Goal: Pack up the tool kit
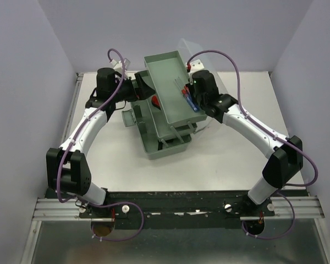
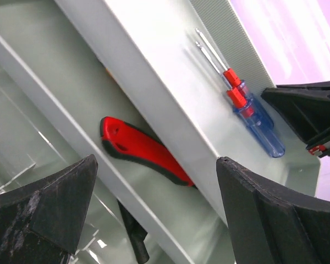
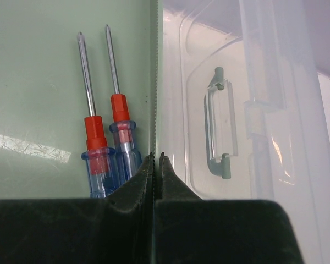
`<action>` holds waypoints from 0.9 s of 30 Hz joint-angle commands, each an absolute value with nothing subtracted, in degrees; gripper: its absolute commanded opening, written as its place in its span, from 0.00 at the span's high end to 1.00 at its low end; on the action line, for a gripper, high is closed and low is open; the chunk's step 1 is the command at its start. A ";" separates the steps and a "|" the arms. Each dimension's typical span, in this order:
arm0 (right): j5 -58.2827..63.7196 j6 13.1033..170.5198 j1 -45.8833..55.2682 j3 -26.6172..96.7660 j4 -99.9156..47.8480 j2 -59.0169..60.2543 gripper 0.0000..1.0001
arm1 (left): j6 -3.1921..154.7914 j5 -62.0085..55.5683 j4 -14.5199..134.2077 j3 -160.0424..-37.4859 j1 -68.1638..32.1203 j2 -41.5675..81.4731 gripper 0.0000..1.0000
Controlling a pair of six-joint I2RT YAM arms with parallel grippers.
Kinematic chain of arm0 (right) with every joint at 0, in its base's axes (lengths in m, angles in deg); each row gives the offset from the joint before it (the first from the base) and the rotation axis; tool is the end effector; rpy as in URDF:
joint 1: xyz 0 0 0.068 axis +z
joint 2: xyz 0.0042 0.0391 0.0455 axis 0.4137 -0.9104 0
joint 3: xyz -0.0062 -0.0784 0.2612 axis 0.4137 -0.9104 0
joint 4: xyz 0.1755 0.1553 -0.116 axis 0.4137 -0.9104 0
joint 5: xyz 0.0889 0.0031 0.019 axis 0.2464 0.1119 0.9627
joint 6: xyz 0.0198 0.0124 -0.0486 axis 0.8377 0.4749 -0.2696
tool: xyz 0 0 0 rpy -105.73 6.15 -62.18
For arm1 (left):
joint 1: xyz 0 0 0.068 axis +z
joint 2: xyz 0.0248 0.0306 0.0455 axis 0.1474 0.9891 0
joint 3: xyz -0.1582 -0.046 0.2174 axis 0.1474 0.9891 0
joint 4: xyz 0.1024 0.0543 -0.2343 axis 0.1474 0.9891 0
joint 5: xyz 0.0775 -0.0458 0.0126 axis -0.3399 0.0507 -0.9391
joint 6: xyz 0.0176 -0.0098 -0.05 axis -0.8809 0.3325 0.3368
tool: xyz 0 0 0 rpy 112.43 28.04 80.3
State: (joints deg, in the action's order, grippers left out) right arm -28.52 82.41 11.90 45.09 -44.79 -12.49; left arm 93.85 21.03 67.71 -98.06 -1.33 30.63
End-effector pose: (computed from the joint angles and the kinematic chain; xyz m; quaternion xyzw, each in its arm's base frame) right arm 0.3185 0.2165 0.3499 -0.1799 0.8258 -0.0211 0.5341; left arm 0.3432 -0.0787 0.3368 0.0217 0.8040 -0.4013 0.4384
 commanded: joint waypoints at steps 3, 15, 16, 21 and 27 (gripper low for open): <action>-27.16 83.15 14.59 44.34 -48.47 -16.91 0.99 | 93.67 17.53 68.71 -101.91 -3.74 31.91 0.01; -29.09 82.80 17.75 46.45 -48.99 -18.14 0.99 | 89.01 12.52 78.90 -107.28 -5.32 37.79 0.26; -29.35 82.71 18.01 46.71 -49.17 -18.14 0.98 | 88.74 11.90 79.43 -107.28 -5.32 38.23 0.31; -30.32 83.50 19.51 48.47 -50.48 -18.06 0.76 | 88.21 10.93 81.63 -107.28 -5.23 40.61 0.48; -32.17 84.47 22.93 52.42 -52.86 -16.57 0.45 | 87.42 9.18 83.30 -107.37 -5.32 40.70 0.55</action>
State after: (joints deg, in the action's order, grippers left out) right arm -34.83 82.34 19.25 49.31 -48.75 -16.23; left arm 90.31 13.97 77.61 -108.24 -5.54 37.89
